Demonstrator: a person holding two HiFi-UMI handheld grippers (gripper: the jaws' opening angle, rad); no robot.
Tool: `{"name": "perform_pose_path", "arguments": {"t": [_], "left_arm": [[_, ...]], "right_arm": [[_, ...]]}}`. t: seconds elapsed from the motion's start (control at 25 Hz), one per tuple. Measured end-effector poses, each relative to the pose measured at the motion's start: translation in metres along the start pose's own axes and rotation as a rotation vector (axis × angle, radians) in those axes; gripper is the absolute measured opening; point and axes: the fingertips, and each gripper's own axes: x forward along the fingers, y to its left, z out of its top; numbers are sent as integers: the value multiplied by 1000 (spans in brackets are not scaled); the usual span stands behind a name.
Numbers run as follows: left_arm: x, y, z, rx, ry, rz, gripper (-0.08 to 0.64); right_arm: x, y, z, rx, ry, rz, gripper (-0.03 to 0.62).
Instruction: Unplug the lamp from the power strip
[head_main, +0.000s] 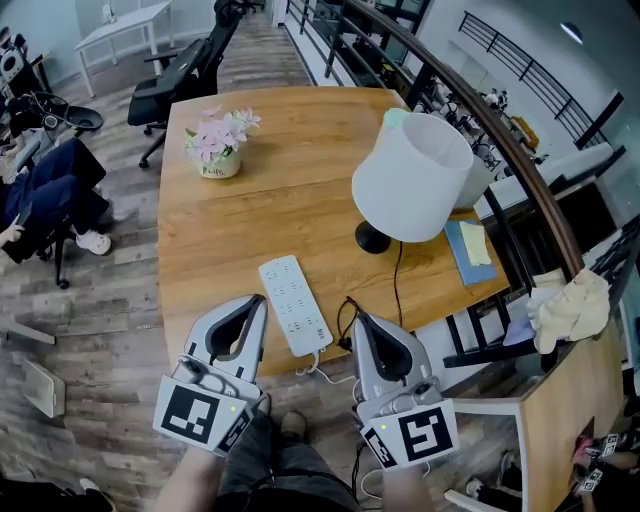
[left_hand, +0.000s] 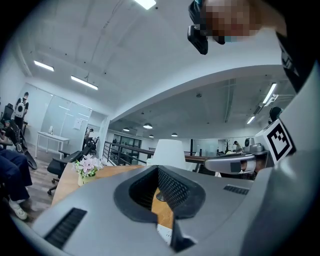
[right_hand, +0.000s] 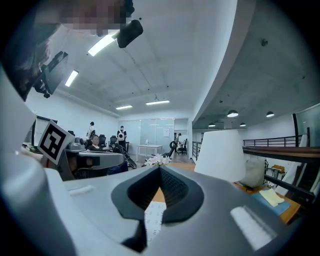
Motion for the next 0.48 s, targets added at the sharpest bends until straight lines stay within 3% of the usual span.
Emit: {"name": "perform_pose_path", "arguments": {"t": [0.48], "left_arm": [[-6,-5,21,17,-42,-10,-5]], "right_arm": [[-12,4,20,15,-40,-11,8]]}}
